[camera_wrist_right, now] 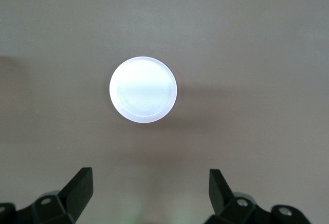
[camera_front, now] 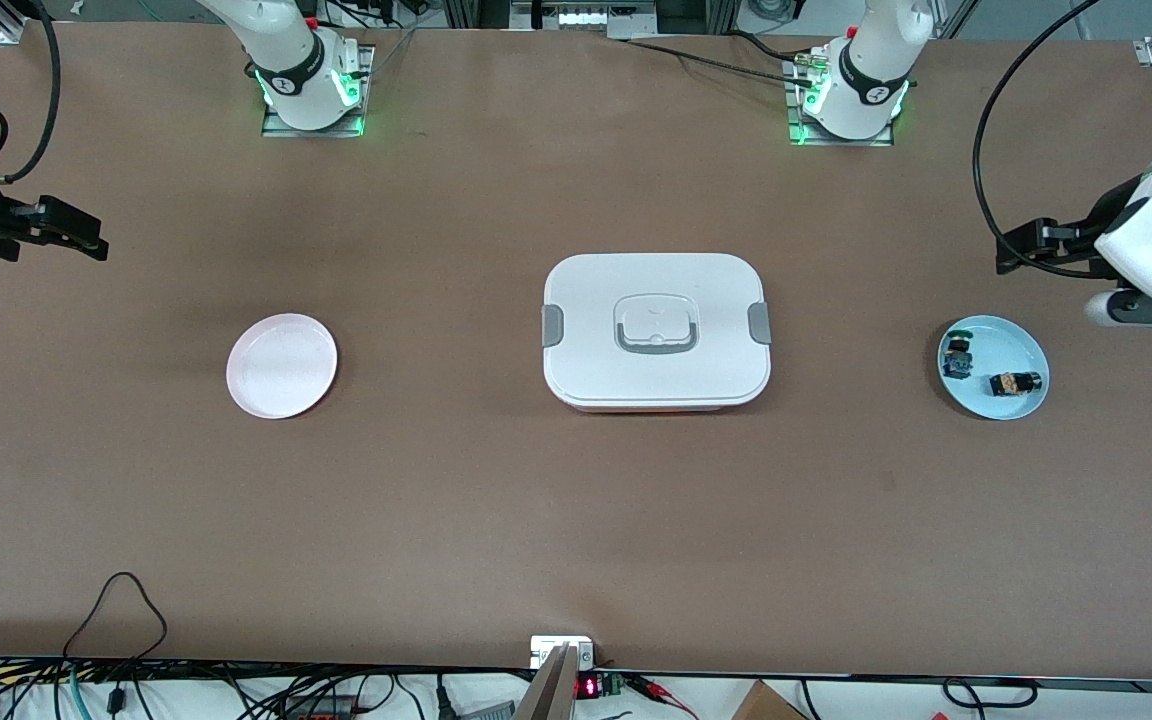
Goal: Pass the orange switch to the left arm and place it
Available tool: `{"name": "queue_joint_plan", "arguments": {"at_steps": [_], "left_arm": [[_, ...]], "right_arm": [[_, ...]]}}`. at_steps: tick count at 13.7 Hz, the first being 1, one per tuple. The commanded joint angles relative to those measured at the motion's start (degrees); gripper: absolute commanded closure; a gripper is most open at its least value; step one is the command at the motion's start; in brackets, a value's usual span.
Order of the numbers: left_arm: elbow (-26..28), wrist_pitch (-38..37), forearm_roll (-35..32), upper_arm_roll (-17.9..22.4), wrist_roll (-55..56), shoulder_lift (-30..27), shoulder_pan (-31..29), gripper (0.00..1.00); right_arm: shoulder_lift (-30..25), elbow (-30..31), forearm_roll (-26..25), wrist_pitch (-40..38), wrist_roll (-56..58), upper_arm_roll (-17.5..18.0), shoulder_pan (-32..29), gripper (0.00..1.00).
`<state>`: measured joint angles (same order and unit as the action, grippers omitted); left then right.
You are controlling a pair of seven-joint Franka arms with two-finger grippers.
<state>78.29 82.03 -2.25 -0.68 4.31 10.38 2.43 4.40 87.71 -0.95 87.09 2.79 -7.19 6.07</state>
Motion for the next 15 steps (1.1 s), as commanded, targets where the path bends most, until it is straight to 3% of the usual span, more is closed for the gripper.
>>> {"name": "queue_joint_plan", "arguments": {"at_steps": [1,15], "left_arm": [[19.13,14.01,1.19,3.23,0.79,-13.16,0.64,0.00],[19.26,10.52,0.84,2.62,-0.53,-12.84,-0.06,0.00]], "right_arm": [[-0.18,-0.70,0.69,-0.96,0.37,-0.02,0.17,0.00],[-0.27,-0.88,0.60,-0.87,-2.97,0.77,0.08,0.00]]}}
